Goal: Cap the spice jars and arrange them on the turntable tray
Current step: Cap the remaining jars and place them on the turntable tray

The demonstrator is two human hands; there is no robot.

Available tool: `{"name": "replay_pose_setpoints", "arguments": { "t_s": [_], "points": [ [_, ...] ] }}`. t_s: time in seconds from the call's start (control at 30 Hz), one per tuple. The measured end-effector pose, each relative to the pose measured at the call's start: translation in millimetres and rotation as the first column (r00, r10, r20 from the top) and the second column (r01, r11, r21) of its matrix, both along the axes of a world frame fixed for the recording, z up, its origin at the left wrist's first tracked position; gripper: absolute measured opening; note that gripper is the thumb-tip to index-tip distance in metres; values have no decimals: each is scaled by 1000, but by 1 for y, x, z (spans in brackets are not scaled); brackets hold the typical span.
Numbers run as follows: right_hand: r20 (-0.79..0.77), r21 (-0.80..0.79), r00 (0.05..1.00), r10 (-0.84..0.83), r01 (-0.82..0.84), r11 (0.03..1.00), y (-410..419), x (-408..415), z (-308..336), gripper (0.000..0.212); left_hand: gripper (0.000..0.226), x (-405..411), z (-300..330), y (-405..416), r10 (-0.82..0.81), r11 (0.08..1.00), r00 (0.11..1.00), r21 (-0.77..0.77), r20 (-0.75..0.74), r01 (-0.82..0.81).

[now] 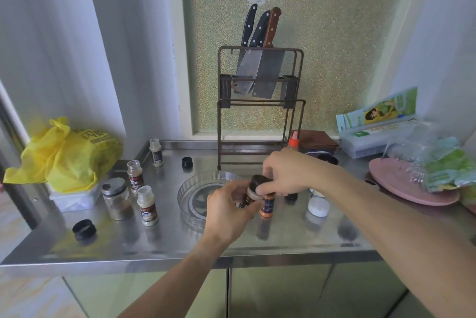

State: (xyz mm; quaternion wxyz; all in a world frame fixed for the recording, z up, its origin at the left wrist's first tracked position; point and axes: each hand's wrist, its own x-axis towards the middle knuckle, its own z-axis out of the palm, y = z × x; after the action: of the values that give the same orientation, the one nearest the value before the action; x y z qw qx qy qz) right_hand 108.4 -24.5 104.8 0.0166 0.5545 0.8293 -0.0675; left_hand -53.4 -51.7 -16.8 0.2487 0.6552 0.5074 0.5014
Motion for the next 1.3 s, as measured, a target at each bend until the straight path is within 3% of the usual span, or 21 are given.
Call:
{"name": "replay_pose_setpoints", "arguments": {
  "t_s": [0.13,0.23,0.37,0.5,0.6,0.7,0.87,1.0,1.1,1.2,1.3],
  "points": [
    [-128,-37,991,30,-35,999,-2,3,-6,51,38,2,-3,1,10,1000,1000,-14,2,-10],
    [-217,-5,976,19,-20,1000,-3,6,-11,30,38,10,-4,-1,31,999,999,-28,16,-30],
    [-249,28,968,-16,24,999,-3,19,-21,23,37,31,-8,-5,76,996,996,-40,47,-74],
    [-192,2,978,-79,81,997,-4,44,-26,17,34,64,-20,-6,32,997,999,-67,26,-30],
    [-73,86,986,-149,156,984,-2,61,-41,10,30,87,-33,-5,-13,990,1000,-143,-6,12],
    [-15,167,974,-225,224,960,4,71,-62,21,23,103,-46,0,-63,973,998,-225,-5,60],
    [6,207,955,-296,289,935,12,76,-93,32,40,119,-77,20,-110,958,994,-269,-21,100],
    [-22,147,955,-294,294,944,12,79,-90,34,43,113,-60,9,-114,966,992,-239,-46,100],
    [-79,29,948,-310,313,949,8,85,-68,51,36,98,-43,7,-70,984,994,-169,-90,54],
    [-258,28,906,-335,354,935,18,95,-41,31,20,75,-8,23,-16,1000,996,7,-86,17],
    [-389,-36,845,-367,384,923,44,97,-28,17,16,58,37,56,5,1000,999,15,-35,-4]
  ]
}}
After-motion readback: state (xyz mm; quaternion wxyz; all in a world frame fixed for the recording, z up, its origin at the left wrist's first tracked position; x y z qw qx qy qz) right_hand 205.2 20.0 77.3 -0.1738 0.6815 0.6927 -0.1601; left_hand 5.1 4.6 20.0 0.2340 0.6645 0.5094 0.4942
